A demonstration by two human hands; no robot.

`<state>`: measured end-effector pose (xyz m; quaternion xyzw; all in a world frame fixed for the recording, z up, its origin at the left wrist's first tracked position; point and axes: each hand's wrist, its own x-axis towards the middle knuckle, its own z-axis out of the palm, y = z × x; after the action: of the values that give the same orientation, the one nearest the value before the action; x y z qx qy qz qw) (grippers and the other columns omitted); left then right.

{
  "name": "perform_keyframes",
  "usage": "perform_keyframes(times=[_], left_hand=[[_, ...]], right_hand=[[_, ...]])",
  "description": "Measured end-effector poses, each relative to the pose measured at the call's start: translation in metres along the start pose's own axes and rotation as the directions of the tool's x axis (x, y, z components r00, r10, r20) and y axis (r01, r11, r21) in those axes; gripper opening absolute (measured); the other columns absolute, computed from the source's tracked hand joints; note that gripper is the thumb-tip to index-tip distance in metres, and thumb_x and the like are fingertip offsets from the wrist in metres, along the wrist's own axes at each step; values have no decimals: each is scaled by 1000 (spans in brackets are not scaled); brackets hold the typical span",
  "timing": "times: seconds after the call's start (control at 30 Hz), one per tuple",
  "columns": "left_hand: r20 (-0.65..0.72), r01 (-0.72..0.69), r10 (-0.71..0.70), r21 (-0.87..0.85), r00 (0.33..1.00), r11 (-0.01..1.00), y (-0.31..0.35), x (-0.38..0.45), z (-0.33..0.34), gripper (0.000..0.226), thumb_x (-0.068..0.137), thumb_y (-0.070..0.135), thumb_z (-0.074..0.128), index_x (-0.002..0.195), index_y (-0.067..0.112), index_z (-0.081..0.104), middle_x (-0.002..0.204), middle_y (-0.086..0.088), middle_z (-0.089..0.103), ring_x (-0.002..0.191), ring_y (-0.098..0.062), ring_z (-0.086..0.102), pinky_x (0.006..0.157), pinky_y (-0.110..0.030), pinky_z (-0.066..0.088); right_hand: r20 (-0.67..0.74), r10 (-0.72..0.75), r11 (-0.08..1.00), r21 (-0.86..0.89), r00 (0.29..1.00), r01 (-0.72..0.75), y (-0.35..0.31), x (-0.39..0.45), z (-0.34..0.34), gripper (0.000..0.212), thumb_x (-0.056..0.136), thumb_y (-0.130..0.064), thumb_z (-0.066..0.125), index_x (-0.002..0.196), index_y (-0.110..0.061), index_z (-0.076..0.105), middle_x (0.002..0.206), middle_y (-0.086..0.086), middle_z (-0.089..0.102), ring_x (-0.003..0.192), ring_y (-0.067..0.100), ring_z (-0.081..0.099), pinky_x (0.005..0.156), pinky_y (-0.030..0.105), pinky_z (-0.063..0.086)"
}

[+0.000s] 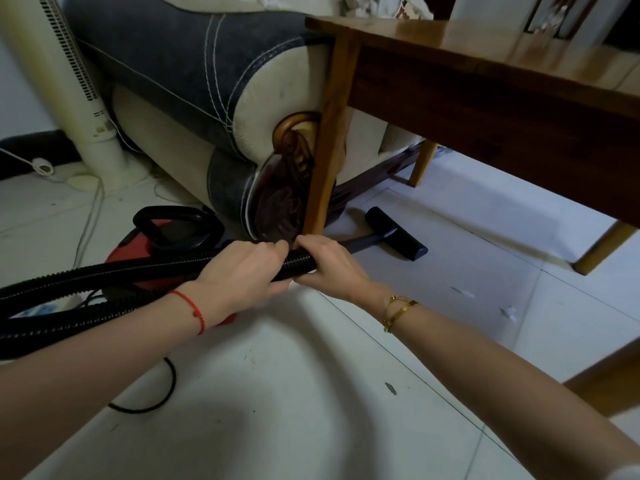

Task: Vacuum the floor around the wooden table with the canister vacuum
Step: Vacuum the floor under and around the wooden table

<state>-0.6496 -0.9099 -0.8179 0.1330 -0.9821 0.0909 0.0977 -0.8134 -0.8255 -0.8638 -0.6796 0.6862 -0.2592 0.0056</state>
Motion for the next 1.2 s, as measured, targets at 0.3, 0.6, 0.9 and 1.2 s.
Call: perform_keyframes(times=[0.3,0.6,0.9,1.2], left_hand=[[-11,-50,50,-28,999,998,25,47,17,27,93,42,48,104,17,46,93,1,64,74,-21,66,56,-29,37],[8,-65,65,1,998,998,67,133,51,26,94,36,47,107,14,48,95,-2,65,80,-21,66,57,-28,35],[91,-34,35,-19,995,999,102,217,82,30,93,29,50,114,7,48,104,-8,64,87,-25,65,58,-30,37],[124,19,-17,-17,992,1000,126,263,112,34,95,28,50,121,6,45,112,-8,62,98,-24,63,66,-28,35]], right_hand=[[-24,83,996,24,996,-83,49,-15,-9,22,78,-23,70,87,-15,52,82,-3,56,77,14,50,70,31,44],[-32,219,975,-38,975,-221,135,-32,-29,20,76,-14,69,88,-12,53,87,4,57,81,18,51,71,33,42],[-49,362,928,-77,931,-365,213,-42,-51,26,84,-24,68,104,-13,55,101,6,59,97,23,51,81,36,41],[-13,452,884,-129,892,-450,257,-44,-58,33,85,-28,70,110,-15,54,115,5,56,112,22,47,90,31,40]])
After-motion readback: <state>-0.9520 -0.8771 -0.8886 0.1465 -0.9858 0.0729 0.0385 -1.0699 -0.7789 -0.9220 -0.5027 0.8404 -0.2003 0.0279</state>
